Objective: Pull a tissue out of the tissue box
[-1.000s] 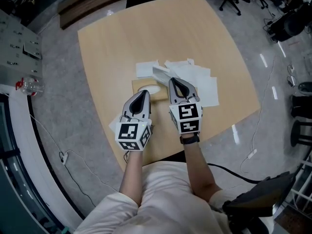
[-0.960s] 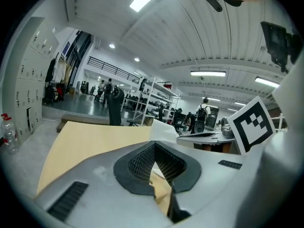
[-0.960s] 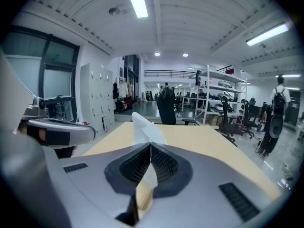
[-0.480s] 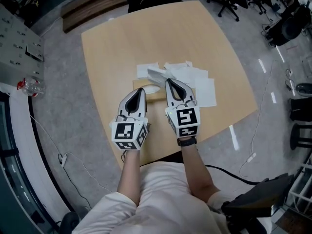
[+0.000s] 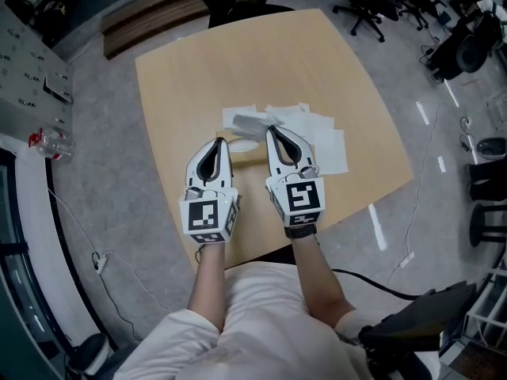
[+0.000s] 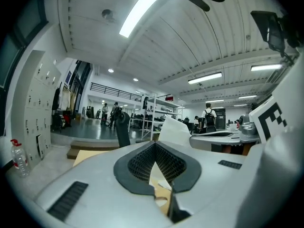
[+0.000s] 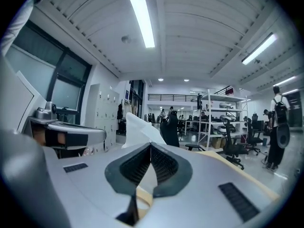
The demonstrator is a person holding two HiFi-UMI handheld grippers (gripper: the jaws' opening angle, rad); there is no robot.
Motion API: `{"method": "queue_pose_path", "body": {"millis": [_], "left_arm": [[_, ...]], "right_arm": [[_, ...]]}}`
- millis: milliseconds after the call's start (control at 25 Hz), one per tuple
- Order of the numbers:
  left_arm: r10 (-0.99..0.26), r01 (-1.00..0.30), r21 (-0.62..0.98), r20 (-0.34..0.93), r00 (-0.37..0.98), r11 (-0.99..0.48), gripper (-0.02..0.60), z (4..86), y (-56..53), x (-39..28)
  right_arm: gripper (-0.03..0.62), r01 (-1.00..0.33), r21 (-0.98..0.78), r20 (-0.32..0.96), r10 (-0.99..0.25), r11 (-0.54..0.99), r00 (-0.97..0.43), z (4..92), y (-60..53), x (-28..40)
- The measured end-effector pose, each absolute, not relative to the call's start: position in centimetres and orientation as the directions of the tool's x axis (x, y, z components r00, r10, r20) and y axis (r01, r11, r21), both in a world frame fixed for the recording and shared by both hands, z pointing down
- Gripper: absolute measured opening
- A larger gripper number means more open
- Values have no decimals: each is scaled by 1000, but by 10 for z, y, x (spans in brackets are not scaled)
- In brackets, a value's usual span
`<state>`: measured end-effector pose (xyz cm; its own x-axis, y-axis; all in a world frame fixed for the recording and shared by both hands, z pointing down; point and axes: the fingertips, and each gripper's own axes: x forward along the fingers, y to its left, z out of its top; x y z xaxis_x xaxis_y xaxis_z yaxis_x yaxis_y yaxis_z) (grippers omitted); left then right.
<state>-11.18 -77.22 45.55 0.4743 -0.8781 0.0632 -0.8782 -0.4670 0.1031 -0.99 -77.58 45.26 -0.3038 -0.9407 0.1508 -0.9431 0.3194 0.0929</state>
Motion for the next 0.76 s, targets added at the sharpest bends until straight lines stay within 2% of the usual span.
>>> {"method": "queue_pose_path", "body": {"millis": [480,760], "left_arm": [[-902,-901,59,-4,431,-430,2,424,-761,-137],[-909,-907,47,-28,417,-418,2,423,-756,-144]], "right_arm": [[6,-936,117,40,-943,332,-330,407,-758,-33],[6,-943,105,16,-949,315,-315,409,-752,-31]]}}
